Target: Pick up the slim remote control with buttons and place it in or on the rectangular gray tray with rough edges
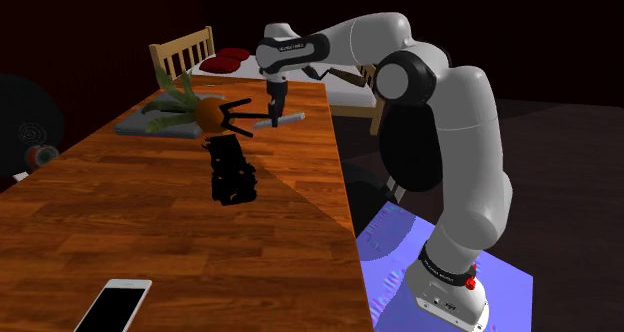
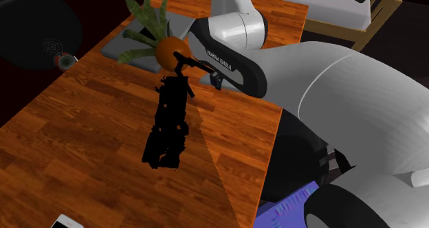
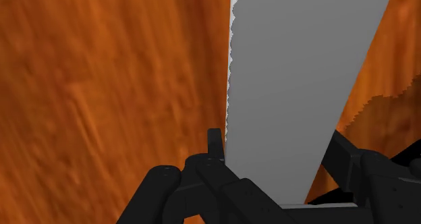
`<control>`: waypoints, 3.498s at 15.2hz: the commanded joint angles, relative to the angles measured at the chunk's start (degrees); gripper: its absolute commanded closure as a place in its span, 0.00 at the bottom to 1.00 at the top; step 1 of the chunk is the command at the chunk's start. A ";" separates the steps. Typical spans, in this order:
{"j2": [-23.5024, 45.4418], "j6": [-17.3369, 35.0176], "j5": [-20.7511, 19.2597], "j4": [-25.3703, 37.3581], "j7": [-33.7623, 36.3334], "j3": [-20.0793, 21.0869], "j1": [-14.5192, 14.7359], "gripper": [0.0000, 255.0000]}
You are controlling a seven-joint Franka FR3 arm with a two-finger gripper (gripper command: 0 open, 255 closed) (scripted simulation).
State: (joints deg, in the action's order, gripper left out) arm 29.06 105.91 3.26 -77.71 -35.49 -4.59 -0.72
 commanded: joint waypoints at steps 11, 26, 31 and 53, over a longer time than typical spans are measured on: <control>1.60 -3.41 -0.98 5.29 9.12 2.19 6.77 1.00; 9.43 -3.56 -2.08 13.48 19.68 4.49 15.09 1.00; 9.74 0.09 -2.06 10.14 19.61 4.49 15.10 1.00; 9.53 -5.19 -2.08 15.21 19.63 4.48 15.01 0.00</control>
State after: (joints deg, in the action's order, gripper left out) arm 38.52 101.22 1.18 -63.02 -15.82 -0.11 14.33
